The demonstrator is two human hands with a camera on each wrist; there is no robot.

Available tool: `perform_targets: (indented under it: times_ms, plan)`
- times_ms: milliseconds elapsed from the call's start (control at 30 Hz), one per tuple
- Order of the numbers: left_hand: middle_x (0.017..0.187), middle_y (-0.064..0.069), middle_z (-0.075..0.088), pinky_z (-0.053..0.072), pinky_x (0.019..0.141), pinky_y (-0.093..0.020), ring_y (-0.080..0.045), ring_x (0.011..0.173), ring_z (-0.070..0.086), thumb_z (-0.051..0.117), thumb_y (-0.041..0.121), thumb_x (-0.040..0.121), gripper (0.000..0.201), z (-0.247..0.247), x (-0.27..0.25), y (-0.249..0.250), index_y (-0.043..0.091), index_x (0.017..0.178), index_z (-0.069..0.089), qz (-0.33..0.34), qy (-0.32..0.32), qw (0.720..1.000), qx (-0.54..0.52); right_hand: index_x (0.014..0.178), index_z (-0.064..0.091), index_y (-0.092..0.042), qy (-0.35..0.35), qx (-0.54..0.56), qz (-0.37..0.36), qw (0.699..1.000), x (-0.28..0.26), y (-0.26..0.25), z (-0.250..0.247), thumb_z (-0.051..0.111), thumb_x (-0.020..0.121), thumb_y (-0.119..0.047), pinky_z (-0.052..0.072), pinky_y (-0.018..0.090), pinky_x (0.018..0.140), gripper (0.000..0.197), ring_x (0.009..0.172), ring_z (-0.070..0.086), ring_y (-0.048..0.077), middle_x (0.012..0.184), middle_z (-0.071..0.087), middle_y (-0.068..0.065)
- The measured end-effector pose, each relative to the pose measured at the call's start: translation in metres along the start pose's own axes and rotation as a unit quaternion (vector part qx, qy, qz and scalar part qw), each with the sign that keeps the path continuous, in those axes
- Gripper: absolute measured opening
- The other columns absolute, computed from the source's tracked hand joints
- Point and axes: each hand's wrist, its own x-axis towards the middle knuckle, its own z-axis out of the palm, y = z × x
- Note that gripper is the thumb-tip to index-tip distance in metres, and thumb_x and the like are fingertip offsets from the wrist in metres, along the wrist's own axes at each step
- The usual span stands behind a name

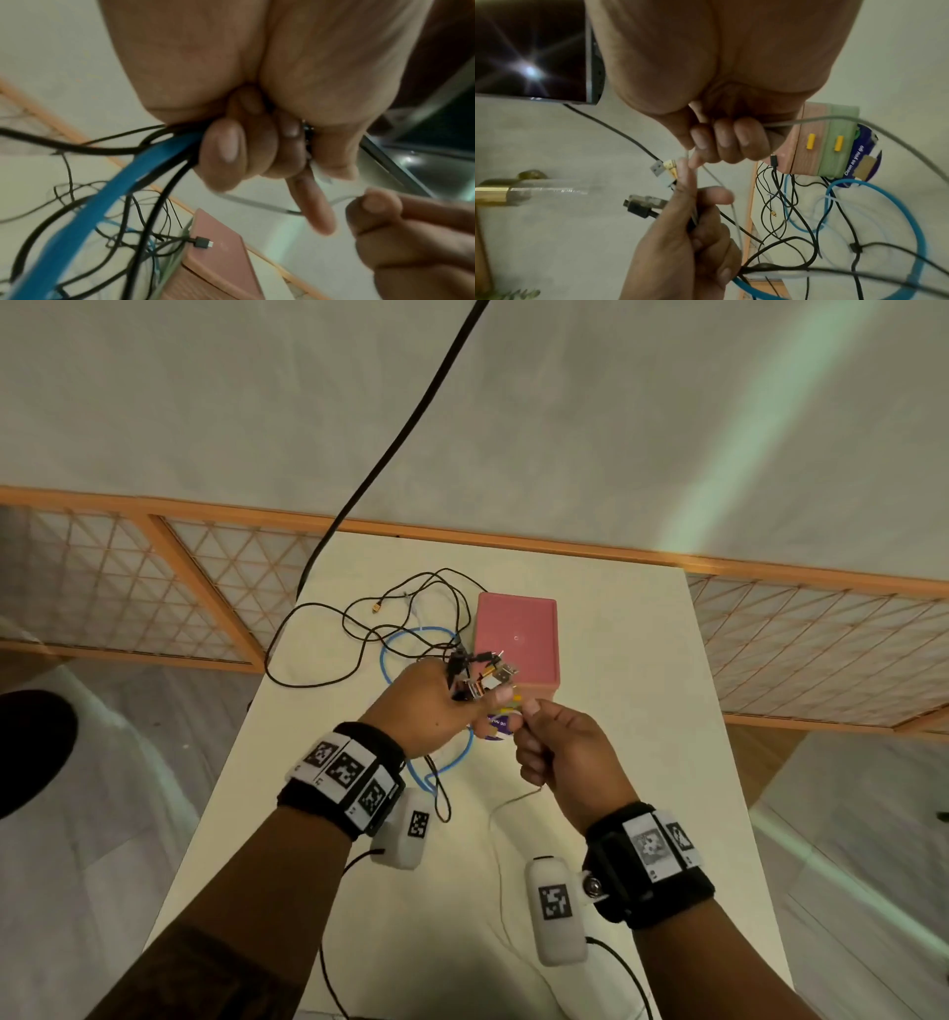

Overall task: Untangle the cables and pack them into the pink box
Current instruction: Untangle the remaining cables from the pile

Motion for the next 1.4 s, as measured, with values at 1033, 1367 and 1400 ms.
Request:
perform_targets:
  times_ms: [1033, 1367, 1400]
  plan:
    - [0.062, -0.008, 0.048, 0.039, 0.045, -0.028, -0.014, 0.041, 0.041, 0.043, -0.004, 0.099, 0.016, 0.019, 0.008, 0.021, 0.006, 0.1, 0.057, -0.059, -0.033, 0.982, -0.176, 0.119, 0.065, -0.03, 0.049, -0.309, -0.264, 0.913, 0.023, -0.052, 0.05, 0.065, 0.096, -0.024, 0.044, 0.008, 0.08, 0.023, 0.097, 0.061, 0.006, 0.108, 0.066, 0.001]
    - [0.053, -0.003, 0.038, 0.03, 0.038, -0.018, -0.01, 0.038, 0.034, 0.04, -0.005, 0.098, 0.023, 0.019, 0.006, 0.022, 0.008, 0.081, 0.049, -0.084, -0.016, 0.987, -0.135, 0.109, 0.054, -0.018, 0.038, -0.379, -0.29, 0.878, 0.027, -0.051, 0.047, 0.06, 0.099, -0.021, 0.04, 0.003, 0.077, 0.012, 0.094, 0.056, -0.006, 0.111, 0.057, -0.003]
    - [0.053, -0.003, 0.037, 0.03, 0.038, -0.018, -0.011, 0.038, 0.033, 0.04, -0.006, 0.097, 0.021, 0.02, 0.006, 0.022, 0.004, 0.082, 0.05, -0.087, -0.019, 0.987, -0.135, 0.107, 0.051, -0.018, 0.037, -0.384, -0.277, 0.88, 0.027, -0.051, 0.045, 0.058, 0.101, -0.021, 0.04, 0.005, 0.069, 0.01, 0.083, 0.057, -0.004, 0.101, 0.06, -0.003]
